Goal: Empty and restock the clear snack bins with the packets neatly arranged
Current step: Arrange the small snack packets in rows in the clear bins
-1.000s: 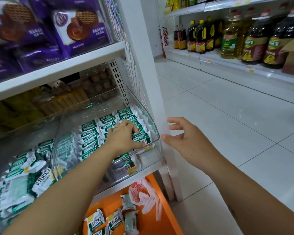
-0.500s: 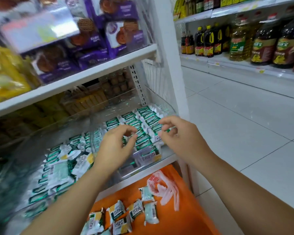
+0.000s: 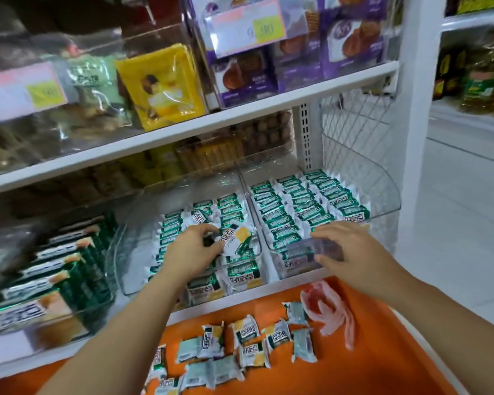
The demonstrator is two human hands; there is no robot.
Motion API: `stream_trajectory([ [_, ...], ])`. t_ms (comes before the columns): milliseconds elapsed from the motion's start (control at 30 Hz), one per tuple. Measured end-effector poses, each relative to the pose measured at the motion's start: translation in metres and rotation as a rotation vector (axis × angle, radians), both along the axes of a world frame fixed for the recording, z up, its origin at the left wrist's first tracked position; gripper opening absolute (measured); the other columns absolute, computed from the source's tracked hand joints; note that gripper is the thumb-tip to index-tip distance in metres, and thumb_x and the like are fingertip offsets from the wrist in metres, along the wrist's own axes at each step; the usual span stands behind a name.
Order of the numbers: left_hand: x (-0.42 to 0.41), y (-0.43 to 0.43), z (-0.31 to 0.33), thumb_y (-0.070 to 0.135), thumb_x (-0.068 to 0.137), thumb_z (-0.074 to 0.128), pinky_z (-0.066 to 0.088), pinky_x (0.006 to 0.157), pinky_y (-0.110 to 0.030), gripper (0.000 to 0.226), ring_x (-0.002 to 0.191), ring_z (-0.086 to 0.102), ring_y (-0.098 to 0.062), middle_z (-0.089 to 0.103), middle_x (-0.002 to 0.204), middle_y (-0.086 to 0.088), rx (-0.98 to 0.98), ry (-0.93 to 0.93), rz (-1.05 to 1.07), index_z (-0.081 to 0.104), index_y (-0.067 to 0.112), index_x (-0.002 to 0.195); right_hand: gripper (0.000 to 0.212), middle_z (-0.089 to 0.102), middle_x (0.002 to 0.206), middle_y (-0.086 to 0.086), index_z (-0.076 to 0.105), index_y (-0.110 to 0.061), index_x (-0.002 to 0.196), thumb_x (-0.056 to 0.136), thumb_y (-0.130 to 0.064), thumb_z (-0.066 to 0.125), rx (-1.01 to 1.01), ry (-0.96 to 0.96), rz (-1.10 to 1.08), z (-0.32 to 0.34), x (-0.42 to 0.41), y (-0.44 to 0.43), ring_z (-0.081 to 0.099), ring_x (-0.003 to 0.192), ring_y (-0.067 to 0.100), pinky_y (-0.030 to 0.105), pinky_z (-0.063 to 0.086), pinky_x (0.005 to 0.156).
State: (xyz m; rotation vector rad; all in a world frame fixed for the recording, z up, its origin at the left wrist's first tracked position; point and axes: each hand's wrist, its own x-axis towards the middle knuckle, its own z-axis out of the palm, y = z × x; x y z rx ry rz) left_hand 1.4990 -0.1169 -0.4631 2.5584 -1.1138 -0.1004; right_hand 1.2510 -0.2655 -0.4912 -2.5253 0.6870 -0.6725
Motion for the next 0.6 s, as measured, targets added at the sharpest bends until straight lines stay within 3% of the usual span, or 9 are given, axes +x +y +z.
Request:
stream_trajectory([
  [100, 0.004, -0.006, 0.000, 0.056, 0.086, 0.058, 0.050, 0.091, -0.036, 0.046, 0.102, 0.061, -0.017, 0.065, 0.114, 0.010, 0.102, 0.005, -0.013, 0.059, 0.031, 0.125, 0.046, 0.052, 0.128, -0.012, 0.055, -0.026, 0.130, 0.086, -0.026, 0.067, -0.023, -0.005, 0.003, -0.005, 0.002, 0.002, 0.032, 0.118, -0.001, 0.016, 0.022, 0.100],
  [200, 0.001, -0.013, 0.001, 0.059, 0.083, 0.061, 0.047, 0.095, -0.040, 0.056, 0.098, 0.061, -0.016, 0.064, 0.102, 0.011, 0.091, 0.054, -0.023, 0.056, 0.028, 0.129, 0.046, 0.051, 0.127, -0.013, 0.054, -0.027, 0.131, 0.086, -0.027, 0.066, -0.039, -0.004, 0.009, -0.006, 0.002, 0.000, 0.030, 0.115, -0.003, 0.015, 0.022, 0.098],
  [300, -0.004, -0.012, 0.001, 0.049, 0.083, 0.068, 0.051, 0.083, -0.036, 0.055, 0.087, 0.062, -0.018, 0.063, 0.095, 0.004, 0.029, 0.073, -0.040, 0.055, 0.021, 0.128, 0.046, 0.052, 0.127, -0.013, 0.054, -0.028, 0.130, 0.086, -0.030, 0.066, -0.022, 0.023, 0.011, -0.003, 0.003, -0.003, 0.038, 0.121, 0.003, 0.018, 0.028, 0.099],
  [400, -0.015, -0.009, 0.002, 0.025, 0.083, 0.074, 0.054, 0.070, -0.036, 0.044, 0.078, 0.064, -0.022, 0.057, 0.094, -0.003, -0.129, 0.177, -0.075, 0.055, 0.016, 0.122, 0.044, 0.054, 0.126, -0.012, 0.055, -0.029, 0.129, 0.086, -0.031, 0.065, 0.000, 0.039, 0.003, 0.002, 0.003, -0.003, 0.042, 0.120, 0.006, 0.019, 0.033, 0.097],
  [500, -0.027, -0.005, 0.010, 0.015, 0.083, 0.073, 0.047, 0.060, -0.020, 0.034, 0.074, 0.060, -0.014, 0.052, 0.098, 0.002, -0.335, 0.090, -0.093, 0.056, 0.026, 0.110, 0.041, 0.056, 0.122, -0.011, 0.056, -0.027, 0.127, 0.087, -0.030, 0.064, 0.009, 0.090, 0.033, 0.011, 0.001, -0.002, 0.046, 0.113, 0.005, 0.016, 0.035, 0.090],
  [600, -0.045, 0.004, 0.027, 0.018, 0.082, 0.073, 0.037, 0.067, -0.002, 0.032, 0.082, 0.051, 0.005, 0.047, 0.095, 0.020, -0.574, -0.051, -0.145, 0.054, 0.037, 0.100, 0.044, 0.057, 0.126, -0.011, 0.055, -0.028, 0.130, 0.088, -0.032, 0.064, 0.021, 0.074, 0.044, 0.027, -0.002, 0.000, 0.048, 0.108, 0.000, 0.015, 0.035, 0.086],
])
